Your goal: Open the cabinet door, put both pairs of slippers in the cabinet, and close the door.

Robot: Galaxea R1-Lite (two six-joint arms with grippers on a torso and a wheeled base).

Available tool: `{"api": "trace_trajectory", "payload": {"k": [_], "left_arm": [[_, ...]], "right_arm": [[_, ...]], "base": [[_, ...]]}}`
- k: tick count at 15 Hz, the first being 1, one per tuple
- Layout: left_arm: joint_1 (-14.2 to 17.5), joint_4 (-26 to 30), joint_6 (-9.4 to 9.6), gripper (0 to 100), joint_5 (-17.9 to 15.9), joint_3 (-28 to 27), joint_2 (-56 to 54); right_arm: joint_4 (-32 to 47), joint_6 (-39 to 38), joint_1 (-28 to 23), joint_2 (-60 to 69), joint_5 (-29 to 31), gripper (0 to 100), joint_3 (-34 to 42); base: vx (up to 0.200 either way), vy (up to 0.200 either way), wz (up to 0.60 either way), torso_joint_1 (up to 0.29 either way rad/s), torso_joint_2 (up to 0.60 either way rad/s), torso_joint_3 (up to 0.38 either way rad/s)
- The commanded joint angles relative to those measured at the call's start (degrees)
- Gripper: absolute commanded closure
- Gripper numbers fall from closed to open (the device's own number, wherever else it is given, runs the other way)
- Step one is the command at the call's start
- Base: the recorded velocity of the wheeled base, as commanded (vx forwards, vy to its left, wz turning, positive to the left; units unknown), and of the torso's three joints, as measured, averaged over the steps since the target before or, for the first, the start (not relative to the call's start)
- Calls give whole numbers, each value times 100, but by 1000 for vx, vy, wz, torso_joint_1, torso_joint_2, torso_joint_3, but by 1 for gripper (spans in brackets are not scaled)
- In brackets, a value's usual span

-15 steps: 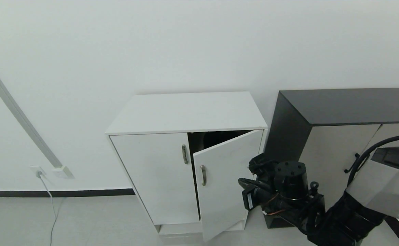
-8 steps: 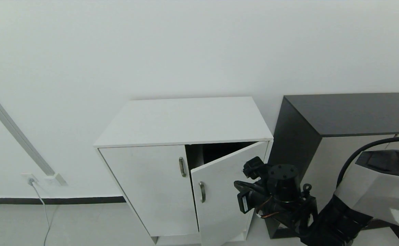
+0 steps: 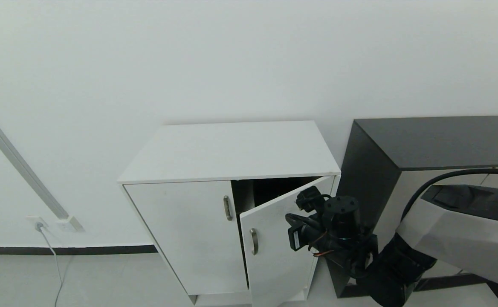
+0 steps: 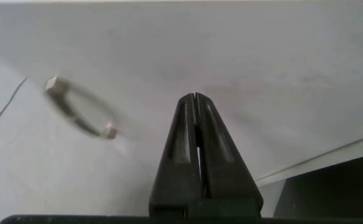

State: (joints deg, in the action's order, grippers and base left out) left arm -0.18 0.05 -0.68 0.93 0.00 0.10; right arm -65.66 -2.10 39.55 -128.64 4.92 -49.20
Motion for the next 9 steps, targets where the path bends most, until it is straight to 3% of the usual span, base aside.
{"api": "trace_trajectory", "payload": {"k": [1, 9], "left_arm": [[1, -5, -2, 100, 4, 0, -1], [1, -5, -2, 100, -5, 0, -1]], "right_arm": [[9, -1, -70, -215, 0, 100, -221], [97, 8, -237, -505, 0, 100, -731]], "base": [[0, 0, 0, 0, 0, 0], [0, 0, 0, 0, 0, 0]]}}
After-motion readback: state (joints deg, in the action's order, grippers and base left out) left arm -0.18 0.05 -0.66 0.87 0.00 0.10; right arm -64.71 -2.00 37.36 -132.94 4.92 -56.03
